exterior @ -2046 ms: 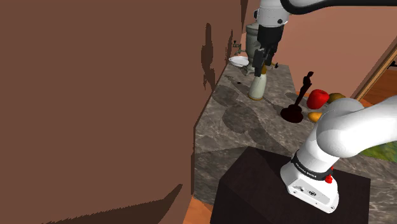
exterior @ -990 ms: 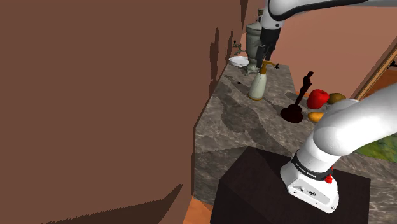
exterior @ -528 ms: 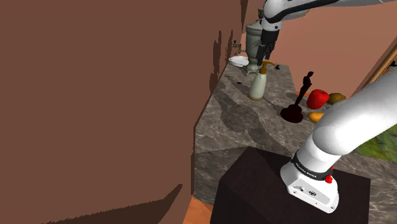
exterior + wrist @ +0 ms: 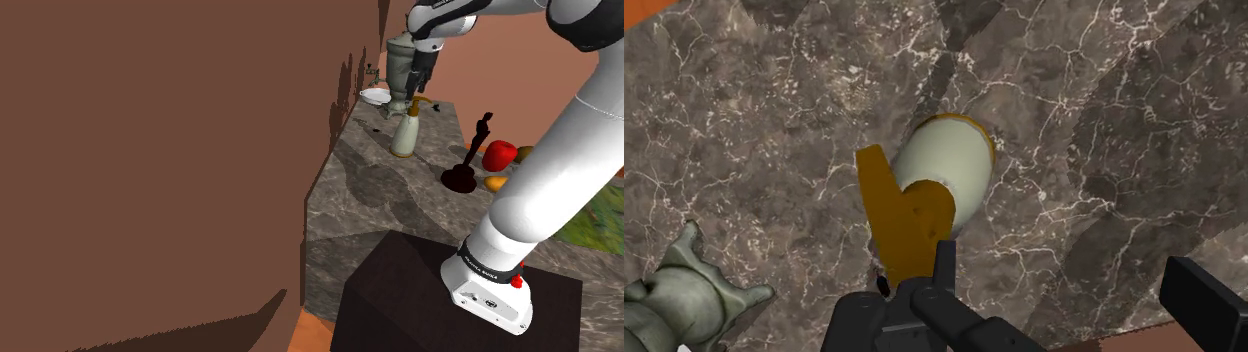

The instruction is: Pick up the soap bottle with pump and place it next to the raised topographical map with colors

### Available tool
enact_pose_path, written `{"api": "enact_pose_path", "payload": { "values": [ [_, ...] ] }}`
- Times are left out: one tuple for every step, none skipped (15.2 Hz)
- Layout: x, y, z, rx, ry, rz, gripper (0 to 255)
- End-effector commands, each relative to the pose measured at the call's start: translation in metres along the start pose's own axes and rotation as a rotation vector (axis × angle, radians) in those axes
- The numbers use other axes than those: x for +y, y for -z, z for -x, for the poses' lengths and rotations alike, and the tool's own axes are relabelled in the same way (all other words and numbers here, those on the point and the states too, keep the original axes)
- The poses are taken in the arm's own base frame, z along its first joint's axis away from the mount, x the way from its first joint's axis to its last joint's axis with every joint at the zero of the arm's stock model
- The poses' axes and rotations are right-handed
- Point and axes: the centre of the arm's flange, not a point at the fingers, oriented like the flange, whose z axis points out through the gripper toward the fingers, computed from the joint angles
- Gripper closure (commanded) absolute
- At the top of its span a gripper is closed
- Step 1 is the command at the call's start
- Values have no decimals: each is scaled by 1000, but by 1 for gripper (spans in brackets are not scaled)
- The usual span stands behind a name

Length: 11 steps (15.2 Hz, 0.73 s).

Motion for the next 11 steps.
{"api": "enact_pose_path", "payload": {
  "values": [
    [25,-8,-10,3,-3,-5,0],
    [37,-12,-14,5,-5,-8,0],
    [49,-17,-18,6,-7,-11,0],
    [61,-21,-22,7,-9,-14,0],
    [66,-23,-24,8,-10,-15,0],
    [66,-28,-24,8,-10,-15,0],
    [66,-33,-24,8,-10,-15,0],
    [66,-39,-24,8,-10,-15,0],
    [66,-44,-24,8,-10,-15,0],
    [65,-49,-24,8,-10,-15,0],
    [65,-55,-24,8,-10,-15,0]
  ]
}}
